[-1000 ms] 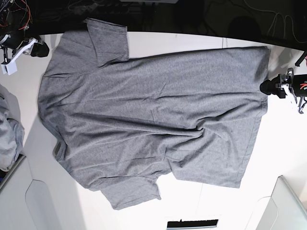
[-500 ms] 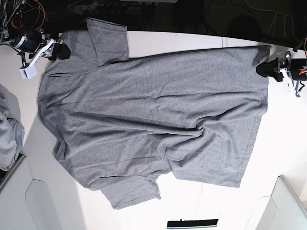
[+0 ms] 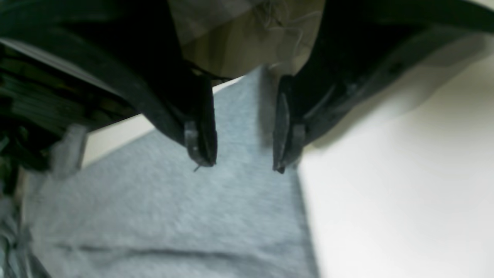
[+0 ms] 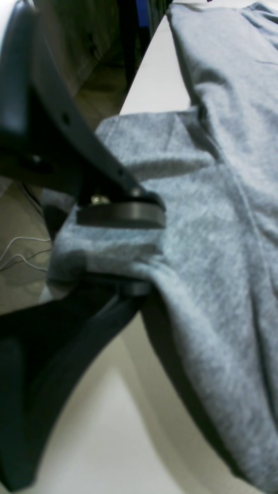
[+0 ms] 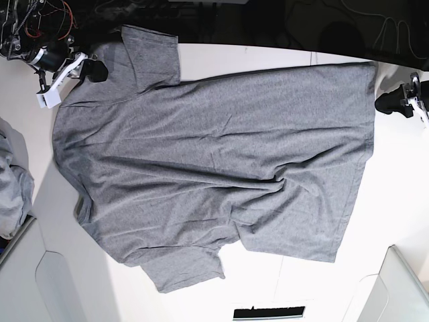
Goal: Layout the t-shirt on the table in an organized manner, then fold the t-shirt properly
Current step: 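Grasp the shirt's side edge corners with both grippers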
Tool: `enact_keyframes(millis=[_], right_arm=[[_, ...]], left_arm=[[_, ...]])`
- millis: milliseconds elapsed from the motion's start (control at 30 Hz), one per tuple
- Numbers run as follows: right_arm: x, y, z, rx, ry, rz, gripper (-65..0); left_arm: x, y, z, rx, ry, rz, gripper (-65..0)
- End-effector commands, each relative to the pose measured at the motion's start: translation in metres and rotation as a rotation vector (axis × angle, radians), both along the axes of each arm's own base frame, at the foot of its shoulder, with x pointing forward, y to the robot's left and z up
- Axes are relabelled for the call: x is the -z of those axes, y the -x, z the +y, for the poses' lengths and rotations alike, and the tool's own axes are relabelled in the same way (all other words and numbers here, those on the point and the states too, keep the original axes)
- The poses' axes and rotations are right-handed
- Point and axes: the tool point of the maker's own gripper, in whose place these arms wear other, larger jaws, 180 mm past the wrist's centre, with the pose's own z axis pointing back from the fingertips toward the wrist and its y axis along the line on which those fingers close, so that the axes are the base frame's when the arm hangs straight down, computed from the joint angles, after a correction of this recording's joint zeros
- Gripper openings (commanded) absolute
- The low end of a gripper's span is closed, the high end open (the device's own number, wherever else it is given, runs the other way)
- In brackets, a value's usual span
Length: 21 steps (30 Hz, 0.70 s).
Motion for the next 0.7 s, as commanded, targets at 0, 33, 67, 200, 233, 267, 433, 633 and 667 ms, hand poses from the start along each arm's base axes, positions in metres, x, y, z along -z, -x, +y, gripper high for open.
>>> enact_keyframes(millis=[0,33,67,200,233,267,433,633,667], right_arm=[[-0.001,0.001,-0.005,-0.012,0.021,0.008,-47.2],[-0.001,0.001,-0.006,-0.011,0.021,0.005,-47.2],[-0.001,0.001,-0.005,-0.011,0.020,0.006,-47.2],[-0.001,0.001,-0.006,-0.011,0.021,0.006,-47.2],[-0.001,0.001,-0.006,-0.011,0.021,0.006,-47.2],[-0.001,0.001,-0.006,-0.011,0.021,0.006,-47.2],[-0.001,0.001,-0.005,-0.011,0.020,0.006,-47.2],[-0.001,0.001,-0.005,-0.010,0.015,0.007,-47.2],[-0.002,0.000,-0.004,-0.008,0.010,0.005,-47.3]], left_arm=[[-0.011,-0.004,0.011,-0.007,-0.017,-0.028,-37.7],[-0.011,-0.001,0.013,-0.016,-0.018,-0.025,-37.7],[-0.010,0.002,0.014,-0.022,-0.019,-0.021,-37.7],[0.000,0.022,0.013,-0.025,-0.015,0.024,-37.6],[0.002,0.027,0.012,-0.026,-0.012,0.035,-37.6],[0.005,0.029,0.009,-0.027,-0.004,0.041,-37.7],[0.022,0.042,-0.008,-0.016,0.012,0.077,-37.7],[0.031,0.044,-0.025,-0.024,0.050,0.078,-38.4],[0.032,0.044,-0.027,-0.025,0.055,0.078,-40.5]])
